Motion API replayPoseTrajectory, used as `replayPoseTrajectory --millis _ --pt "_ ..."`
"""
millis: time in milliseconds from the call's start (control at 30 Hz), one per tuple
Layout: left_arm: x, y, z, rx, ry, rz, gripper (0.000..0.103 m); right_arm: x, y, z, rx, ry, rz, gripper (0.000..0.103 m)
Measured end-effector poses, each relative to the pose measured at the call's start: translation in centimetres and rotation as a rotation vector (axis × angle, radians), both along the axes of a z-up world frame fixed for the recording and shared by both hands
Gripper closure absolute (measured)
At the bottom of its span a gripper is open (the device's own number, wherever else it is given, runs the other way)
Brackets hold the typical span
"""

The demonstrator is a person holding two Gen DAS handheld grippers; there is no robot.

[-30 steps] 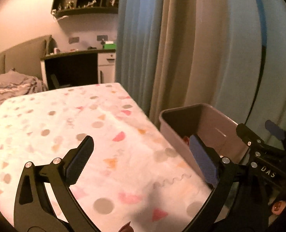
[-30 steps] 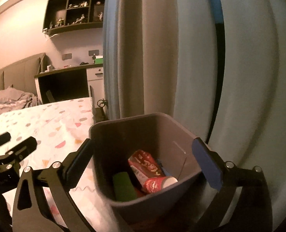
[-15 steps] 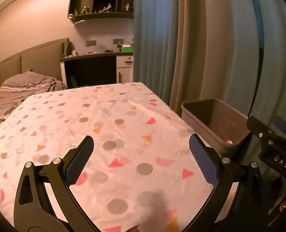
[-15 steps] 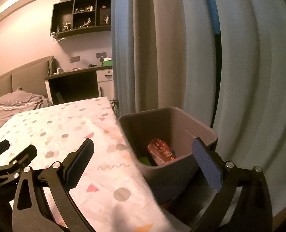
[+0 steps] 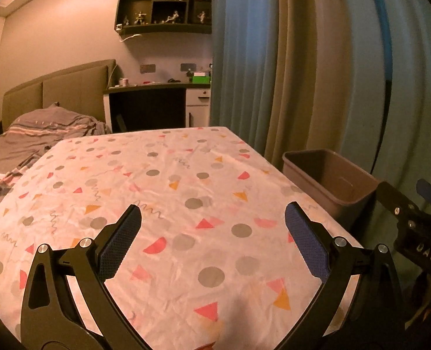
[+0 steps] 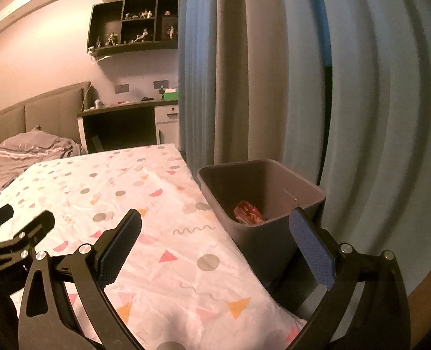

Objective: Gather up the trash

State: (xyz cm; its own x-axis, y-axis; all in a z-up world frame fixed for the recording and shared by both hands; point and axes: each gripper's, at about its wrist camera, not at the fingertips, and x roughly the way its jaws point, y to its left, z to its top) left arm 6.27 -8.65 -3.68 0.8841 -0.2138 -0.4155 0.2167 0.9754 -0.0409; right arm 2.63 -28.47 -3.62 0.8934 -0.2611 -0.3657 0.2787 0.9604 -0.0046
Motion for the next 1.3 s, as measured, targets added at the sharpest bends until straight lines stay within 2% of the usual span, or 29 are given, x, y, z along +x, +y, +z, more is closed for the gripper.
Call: replayPoseTrajectory --millis 300,1300 --pt "-0.7 0.9 0.3 -0.027 0.003 -0.004 0.006 -0.6 0.7 0.4 -0.002 -0.019 0.003 0.006" --pt "-0.6 0.9 0.3 -0.033 0.012 -0.004 0.006 -0.3 1.1 0.4 -0.005 -0.018 0.016 0.006"
